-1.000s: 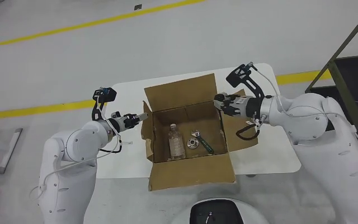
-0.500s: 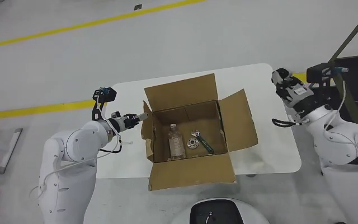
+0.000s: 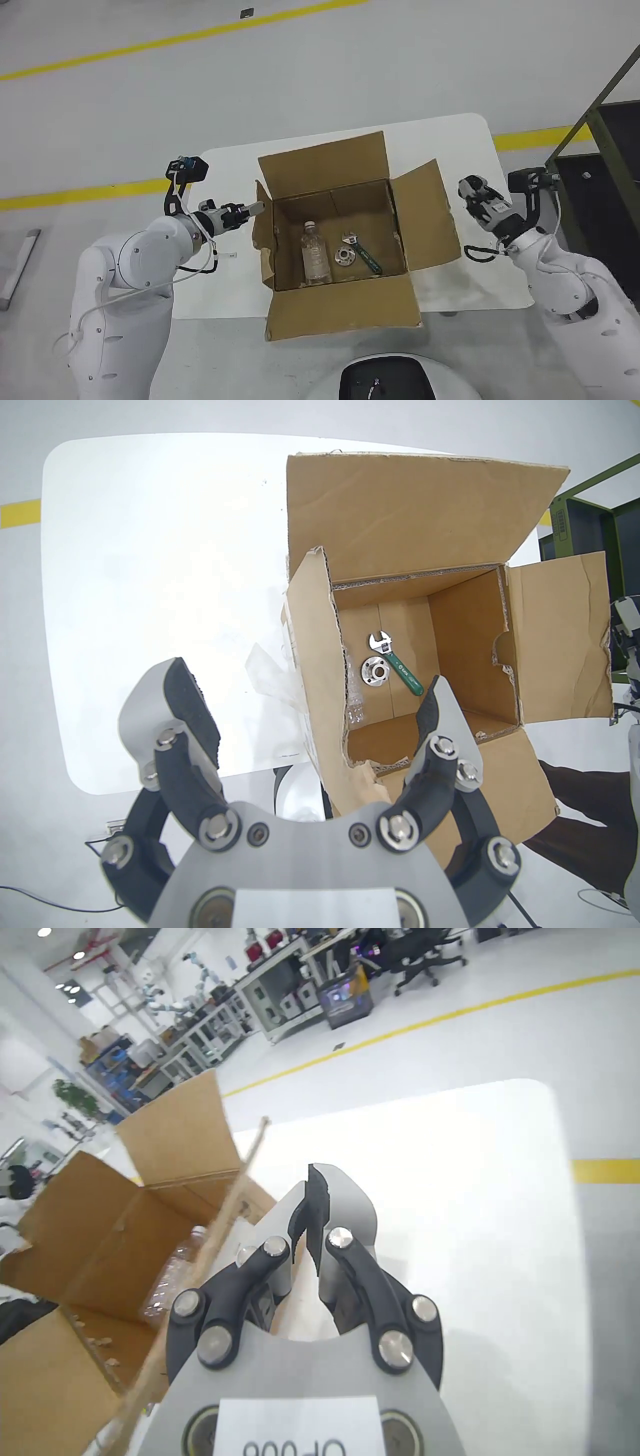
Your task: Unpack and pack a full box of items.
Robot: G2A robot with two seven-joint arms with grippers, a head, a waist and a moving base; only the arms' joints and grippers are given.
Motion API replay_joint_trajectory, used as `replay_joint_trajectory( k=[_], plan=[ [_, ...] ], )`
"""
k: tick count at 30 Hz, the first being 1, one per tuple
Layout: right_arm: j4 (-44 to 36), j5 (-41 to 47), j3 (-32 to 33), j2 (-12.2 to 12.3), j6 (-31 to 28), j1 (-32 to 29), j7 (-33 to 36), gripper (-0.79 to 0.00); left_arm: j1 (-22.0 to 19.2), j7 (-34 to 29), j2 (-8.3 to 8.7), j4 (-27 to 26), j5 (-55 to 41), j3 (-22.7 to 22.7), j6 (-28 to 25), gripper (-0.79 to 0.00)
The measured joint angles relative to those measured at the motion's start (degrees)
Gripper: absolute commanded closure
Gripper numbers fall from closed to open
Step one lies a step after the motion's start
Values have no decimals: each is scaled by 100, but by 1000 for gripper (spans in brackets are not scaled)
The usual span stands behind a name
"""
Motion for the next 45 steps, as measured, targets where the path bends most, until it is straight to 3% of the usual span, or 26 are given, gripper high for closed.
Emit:
replay_joint_trajectory(
  k=[9, 18, 22, 23, 24, 25, 31, 36, 41, 45],
  plan=[
    [49, -269, -1073, -104, -518, 795, 453, 0, 0, 0, 0, 0, 0, 0, 0, -785],
    [298, -549, -1792, -169, -613, 1156, 1263, 0, 3, 3, 0, 3, 0, -1, 0, -785],
    [355, -511, -1886, -188, -560, 1242, 1334, 0, 193, 400, 6, 109, 9, -71, -61, -785],
    [356, -490, -1891, -190, -547, 1259, 1348, 0, 248, 523, 10, 140, -3, -89, -116, -385],
    [354, -451, -1893, -193, -527, 1275, 1360, 0, 324, 678, 17, 195, 71, -103, -180, -120],
    [349, -426, -1887, -195, -500, 1288, 1369, 0, 380, 790, 22, 227, 169, -106, -234, 0],
    [310, -246, -1763, -190, -319, 1342, 1407, 0, 807, 1447, 75, 278, 1079, -56, -728, 0],
    [336, -222, -1764, -184, -329, 1356, 1504, 0, 1105, 1992, 89, 332, 1947, 38, -718, 0],
    [389, -283, -1865, -193, -315, 1350, 1526, 0, 1141, 2058, 61, 444, 1846, 158, -838, 0],
    [394, -298, -1801, -197, -104, 1388, 1452, 0, 1047, 1997, 45, 452, 1582, 322, -1335, 0]
  ],
)
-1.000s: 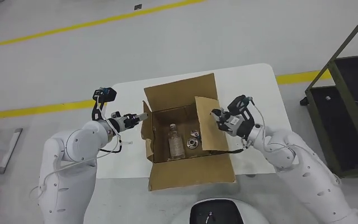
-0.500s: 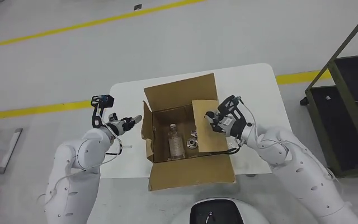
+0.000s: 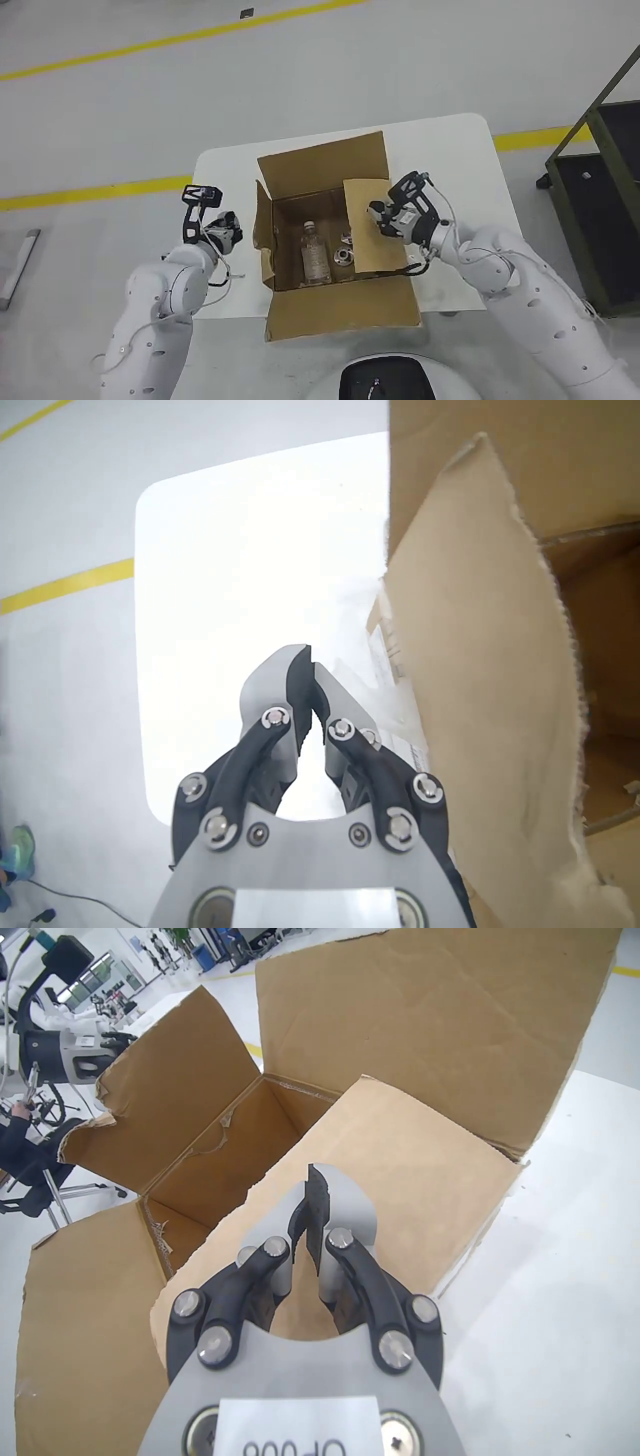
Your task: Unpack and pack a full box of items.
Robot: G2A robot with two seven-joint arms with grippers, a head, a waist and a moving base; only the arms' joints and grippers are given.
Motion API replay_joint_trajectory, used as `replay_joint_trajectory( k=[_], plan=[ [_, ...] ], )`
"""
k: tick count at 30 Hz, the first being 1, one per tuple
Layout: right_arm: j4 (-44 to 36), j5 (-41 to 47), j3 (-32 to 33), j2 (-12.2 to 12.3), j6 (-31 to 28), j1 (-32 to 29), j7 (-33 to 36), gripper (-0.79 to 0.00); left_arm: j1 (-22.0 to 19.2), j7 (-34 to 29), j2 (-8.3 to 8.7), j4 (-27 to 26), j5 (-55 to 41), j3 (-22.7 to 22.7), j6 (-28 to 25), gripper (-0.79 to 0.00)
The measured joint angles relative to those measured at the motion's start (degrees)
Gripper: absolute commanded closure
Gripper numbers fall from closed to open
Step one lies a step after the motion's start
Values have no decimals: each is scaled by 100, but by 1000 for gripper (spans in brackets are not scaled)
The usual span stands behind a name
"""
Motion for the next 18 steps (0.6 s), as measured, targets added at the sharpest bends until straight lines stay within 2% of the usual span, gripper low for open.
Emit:
replay_joint_trajectory(
  k=[5, 9, 13, 18],
  plan=[
    [85, 540, 441, -3, 609, 89, -235, 0, -115, 60, -14, -44, -164, 206, -595, 0],
    [464, 1152, 808, -6, 1023, 378, -156, 0, -180, 135, -28, -86, -188, 405, -990, 0],
    [1036, 1762, 976, -31, 1173, 773, -50, 0, -280, 164, -53, 43, -283, 547, -1087, 0],
    [1915, 2231, 862, -91, 1128, 1376, 176, 0, -449, 287, -86, 233, -201, 735, -1174, 0]
  ],
)
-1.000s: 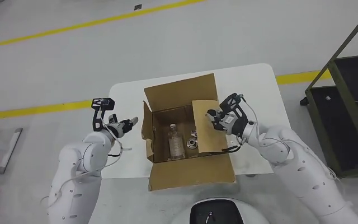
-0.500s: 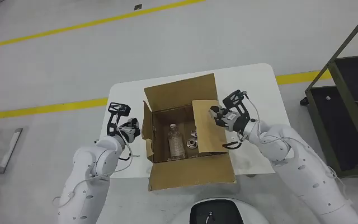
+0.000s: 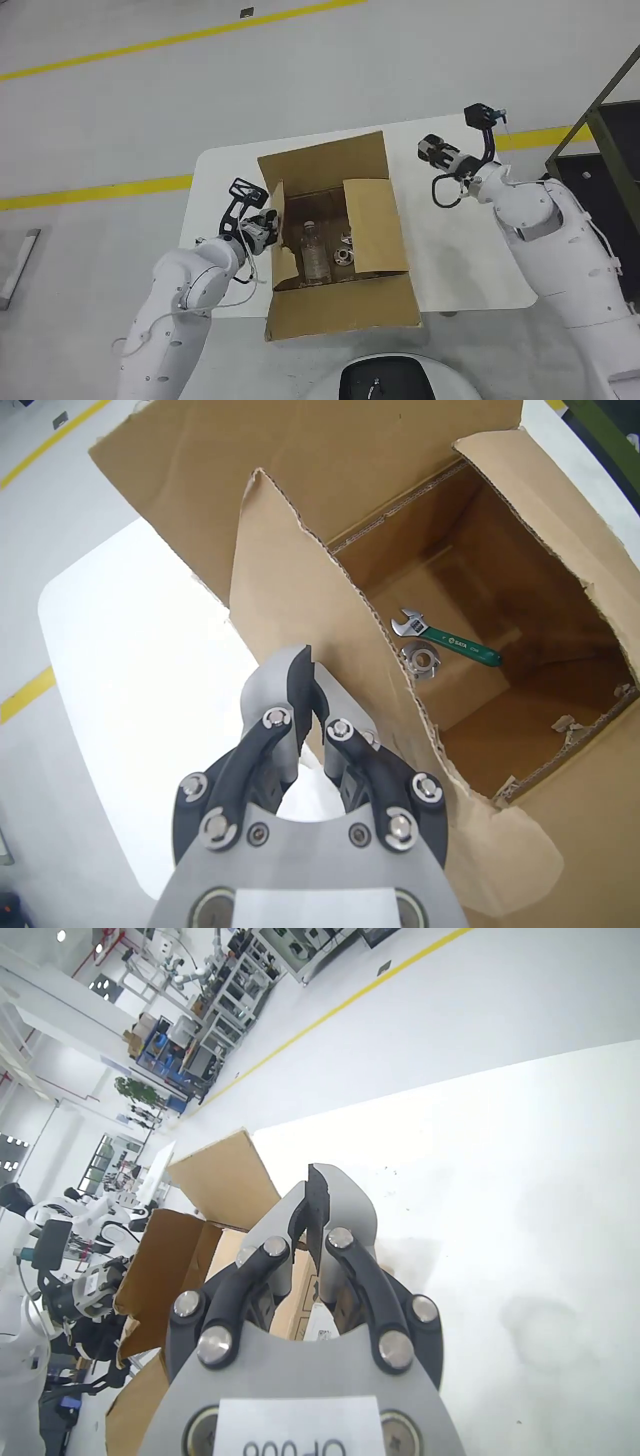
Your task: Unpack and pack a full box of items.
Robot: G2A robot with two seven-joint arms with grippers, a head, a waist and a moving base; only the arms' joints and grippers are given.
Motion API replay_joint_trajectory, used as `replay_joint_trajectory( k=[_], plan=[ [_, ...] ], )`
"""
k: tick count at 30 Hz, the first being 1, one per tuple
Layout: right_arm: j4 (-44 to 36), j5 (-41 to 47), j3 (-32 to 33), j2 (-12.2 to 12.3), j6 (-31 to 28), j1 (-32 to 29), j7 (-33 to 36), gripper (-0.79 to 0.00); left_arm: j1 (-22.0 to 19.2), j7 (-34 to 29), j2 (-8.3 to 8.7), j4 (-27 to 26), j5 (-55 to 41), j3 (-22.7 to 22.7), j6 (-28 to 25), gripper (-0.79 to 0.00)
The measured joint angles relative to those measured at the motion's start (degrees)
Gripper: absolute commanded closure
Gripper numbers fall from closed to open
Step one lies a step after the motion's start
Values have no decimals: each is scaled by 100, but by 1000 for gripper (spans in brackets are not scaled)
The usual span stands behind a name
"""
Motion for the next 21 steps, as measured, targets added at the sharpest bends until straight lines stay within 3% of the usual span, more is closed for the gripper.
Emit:
replay_joint_trajectory(
  k=[6, 12, 21],
  plan=[
    [955, 245, -409, -134, -233, 720, 41, 0, -72, -113, -16, 83, 20, 172, -218, 0],
    [1790, 434, -868, -306, -630, 1361, 71, 0, -128, 10, -31, 204, -54, 115, -67, 0],
    [2364, 708, -1209, -440, -1506, 1706, 430, 0, -222, -353, -7, 375, -121, 168, -627, 0]
  ],
)
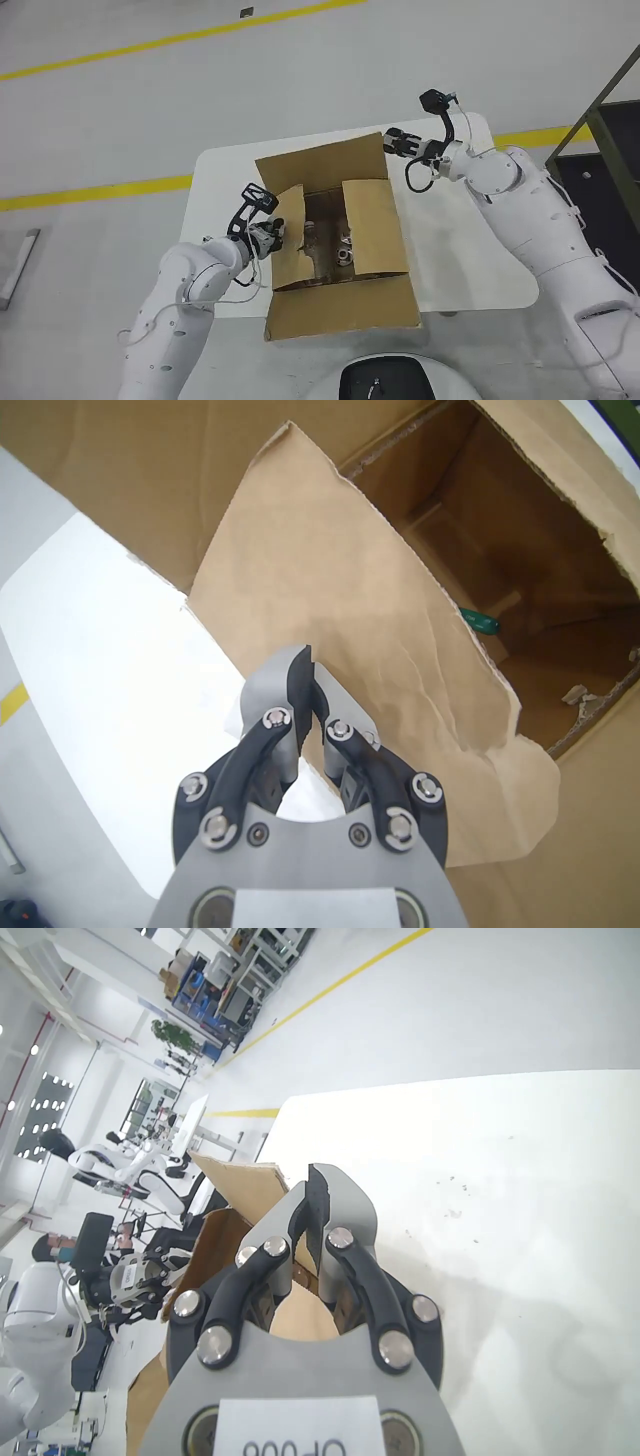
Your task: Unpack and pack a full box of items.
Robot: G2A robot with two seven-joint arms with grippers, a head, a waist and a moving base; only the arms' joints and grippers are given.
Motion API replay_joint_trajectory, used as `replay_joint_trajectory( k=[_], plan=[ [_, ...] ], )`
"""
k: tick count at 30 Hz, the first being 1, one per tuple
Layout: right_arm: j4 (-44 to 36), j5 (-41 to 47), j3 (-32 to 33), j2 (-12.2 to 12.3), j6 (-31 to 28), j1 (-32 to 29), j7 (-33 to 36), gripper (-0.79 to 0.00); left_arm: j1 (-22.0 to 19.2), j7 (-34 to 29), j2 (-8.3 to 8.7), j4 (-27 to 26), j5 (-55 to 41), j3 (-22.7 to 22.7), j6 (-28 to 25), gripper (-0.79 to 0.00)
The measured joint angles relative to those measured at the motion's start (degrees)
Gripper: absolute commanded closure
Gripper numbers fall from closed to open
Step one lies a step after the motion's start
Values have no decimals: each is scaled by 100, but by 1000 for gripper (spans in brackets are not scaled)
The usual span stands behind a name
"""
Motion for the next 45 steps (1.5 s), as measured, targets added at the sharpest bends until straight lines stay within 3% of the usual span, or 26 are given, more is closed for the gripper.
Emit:
replay_joint_trajectory(
  k=[6, 7, 8, 10, 11, 12, 16, 17, 18, 19, 20, 21, 22, 29, 36, 45],
  plan=[
    [117, 130, -42, -4, -519, 14, 276, 0, -39, -115, 14, 27, 40, 63, -289, 0],
    [117, 89, -53, 2, -575, 12, 314, 0, -40, -97, 15, 24, 53, 68, -305, -40],
    [110, 63, -59, 7, -630, 2, 345, 0, -39, -79, 16, 20, 62, 71, -317, -234],
    [74, 30, -65, 20, -718, -33, 415, 0, -35, -78, 17, 36, 61, 75, -314, -240],
    [50, 22, -64, 26, -737, -52, 429, 0, -40, -91, 17, 48, 51, 80, -308, -320],
    [8, 25, -63, 32, -751, -82, 449, 0, -56, -97, 17, 66, 57, 91, -318, -345],
    [-185, -127, -103, 59, -819, -182, 567, 0, -102, -89, 9, 150, 15, 129, -296, -265],
    [-235, -191, -118, 67, -826, -205, 600, 0, -104, -95, 9, 163, 23, 139, -303, -169],
    [-299, -276, -129, 77, -827, -232, 620, 0, -103, -101, 11, 175, 58, 153, -333, -172],
    [-343, -333, -128, 86, -809, -252, 608, 0, -100, -98, 16, 176, 119, 161, -365, -252],
    [-386, -367, -123, 94, -790, -276, 591, 0, -93, -73, 20, 171, 197, 164, -380, -385],
    [-444, -392, -120, 102, -776, -306, 589, 0, -71, -26, 22, 167, 249, 160, -367, -686],
    [-485, -425, -119, 109, -765, -321, 606, 0, -59, 2, 25, 154, 268, 147, -337, -785],
    [-788, -612, -189, 140, -728, -492, 706, 0, 118, -111, 91, -146, 279, -191, -282, -785],
    [-1247, -1045, -390, 160, -844, -775, 678, 0, 545, -172, 213, -638, 395, -854, -262, -785],
    [-1920, -1679, -455, 218, -757, -1303, 226, 0, 1109, 40, 267, -1240, 289, -1599, 494, -785]
  ],
)
